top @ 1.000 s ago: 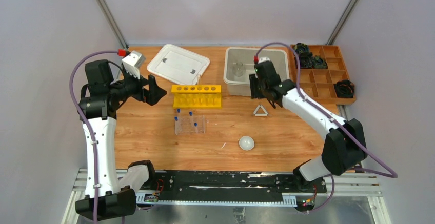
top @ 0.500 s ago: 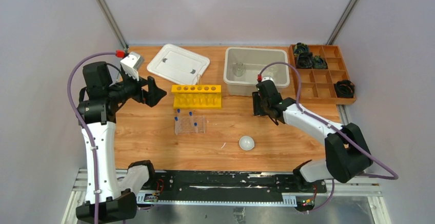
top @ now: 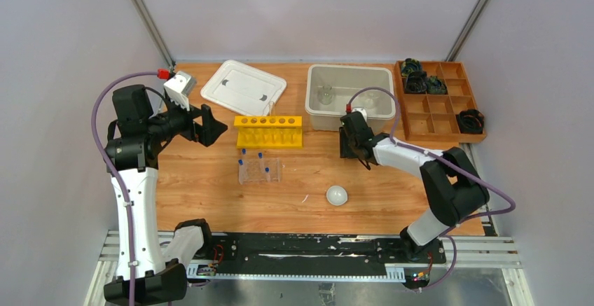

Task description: Organize the chemistry lab equipment

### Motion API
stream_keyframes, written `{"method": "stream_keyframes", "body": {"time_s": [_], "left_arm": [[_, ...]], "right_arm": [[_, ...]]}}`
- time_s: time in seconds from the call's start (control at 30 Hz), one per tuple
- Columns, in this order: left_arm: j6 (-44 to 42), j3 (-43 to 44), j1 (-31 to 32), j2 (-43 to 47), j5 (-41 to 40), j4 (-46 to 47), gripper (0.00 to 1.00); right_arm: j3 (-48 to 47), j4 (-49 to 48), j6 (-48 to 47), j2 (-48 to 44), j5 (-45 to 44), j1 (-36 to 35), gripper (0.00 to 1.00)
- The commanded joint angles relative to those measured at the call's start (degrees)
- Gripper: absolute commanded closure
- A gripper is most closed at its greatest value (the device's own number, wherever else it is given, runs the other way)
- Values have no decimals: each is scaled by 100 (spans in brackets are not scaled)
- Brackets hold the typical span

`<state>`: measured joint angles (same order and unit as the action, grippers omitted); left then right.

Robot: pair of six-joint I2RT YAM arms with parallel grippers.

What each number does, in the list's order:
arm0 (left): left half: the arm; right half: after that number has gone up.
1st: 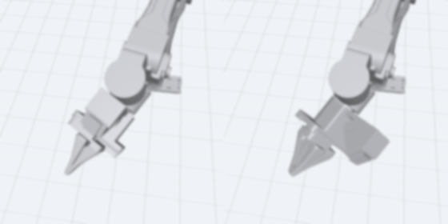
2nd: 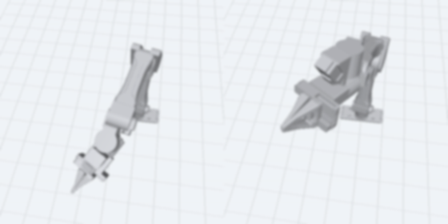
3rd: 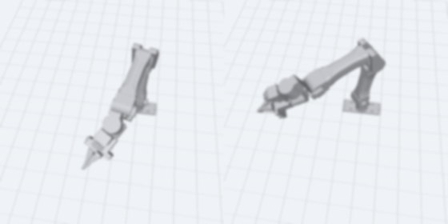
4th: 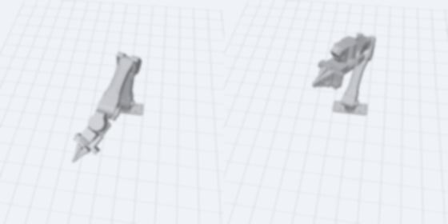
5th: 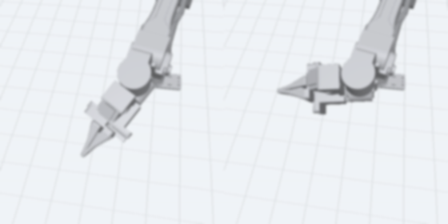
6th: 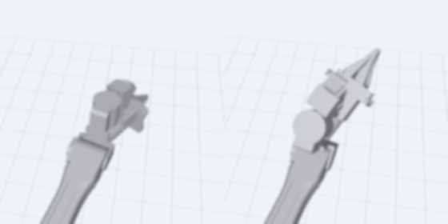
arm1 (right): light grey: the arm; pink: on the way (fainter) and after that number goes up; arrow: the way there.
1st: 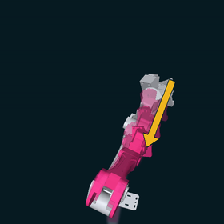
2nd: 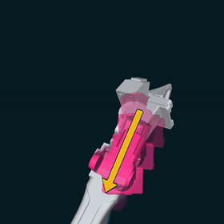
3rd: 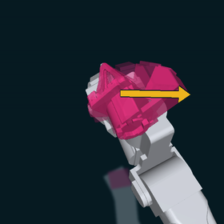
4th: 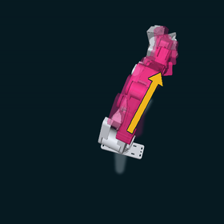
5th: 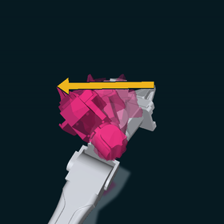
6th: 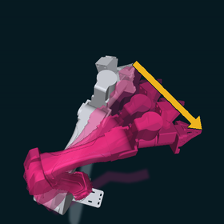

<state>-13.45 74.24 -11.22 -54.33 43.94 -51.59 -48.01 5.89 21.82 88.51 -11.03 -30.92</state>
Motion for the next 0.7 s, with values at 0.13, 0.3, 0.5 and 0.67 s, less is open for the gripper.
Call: {"method": "stream_keyframes", "body": {"time_s": [0.13, 0.3, 0.5, 0.67], "left_arm": [[-85, 109, -16, 80, -32, 35, 0], [-90, 110, -18, 43, -10, 34, 0], [-105, 103, -18, 22, 9, 35, 0], [-80, 131, -15, 8, 102, 31, 0]], "right_arm": [[-14, -321, 479, 376, -683, -229, 59], [286, -360, 540, 345, -701, -290, 62], [1019, -471, 559, -300, -623, -311, 64], [1500, -480, 569, -953, -594, -392, 65]]}}
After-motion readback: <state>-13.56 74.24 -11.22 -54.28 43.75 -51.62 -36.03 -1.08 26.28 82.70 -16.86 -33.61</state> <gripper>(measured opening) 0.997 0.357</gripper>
